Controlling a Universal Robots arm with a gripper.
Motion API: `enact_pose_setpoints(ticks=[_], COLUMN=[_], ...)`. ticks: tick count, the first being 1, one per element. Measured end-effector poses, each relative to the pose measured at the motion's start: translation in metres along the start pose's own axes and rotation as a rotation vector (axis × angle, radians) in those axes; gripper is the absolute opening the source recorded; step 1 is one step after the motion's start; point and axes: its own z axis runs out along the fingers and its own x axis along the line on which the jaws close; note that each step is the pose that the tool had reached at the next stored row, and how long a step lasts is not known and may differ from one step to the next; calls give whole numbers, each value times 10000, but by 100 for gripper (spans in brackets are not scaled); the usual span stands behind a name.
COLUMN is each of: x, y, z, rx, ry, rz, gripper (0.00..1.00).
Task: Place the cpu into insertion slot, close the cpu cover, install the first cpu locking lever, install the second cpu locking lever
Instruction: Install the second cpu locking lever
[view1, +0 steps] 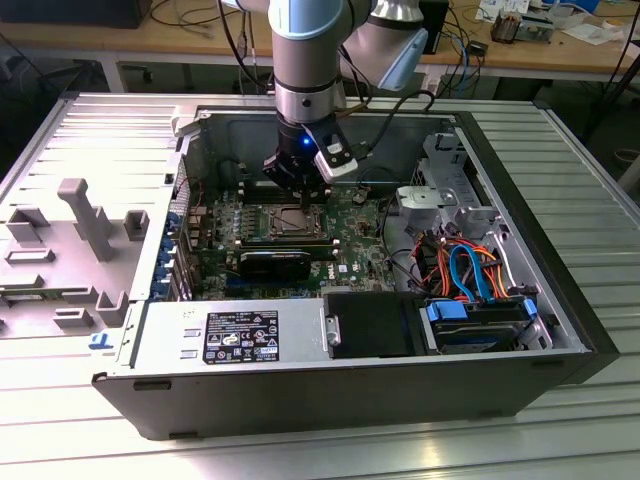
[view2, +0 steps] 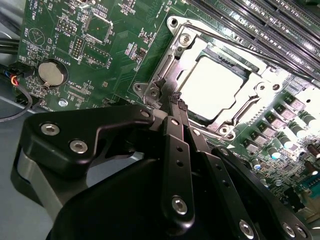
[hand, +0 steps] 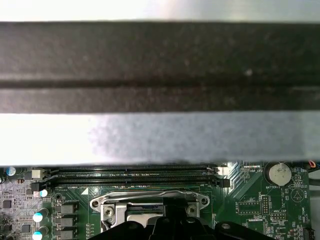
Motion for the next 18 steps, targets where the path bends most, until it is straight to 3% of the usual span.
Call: enact_pose_setpoints(ticks=[8,12,13,14,15,18], x=[-1,-13,-18,-29,-48,-49], y=[-57,-61,-61,-61,-61,-64], z=[-2,-53,-60,-62,-61,-58], rx=[16,19,19,23,28,57], ry=[-1,42,78,179,374,386], rz=[-2,0,1,4,8,7], gripper=[11,11,11,11,11,11])
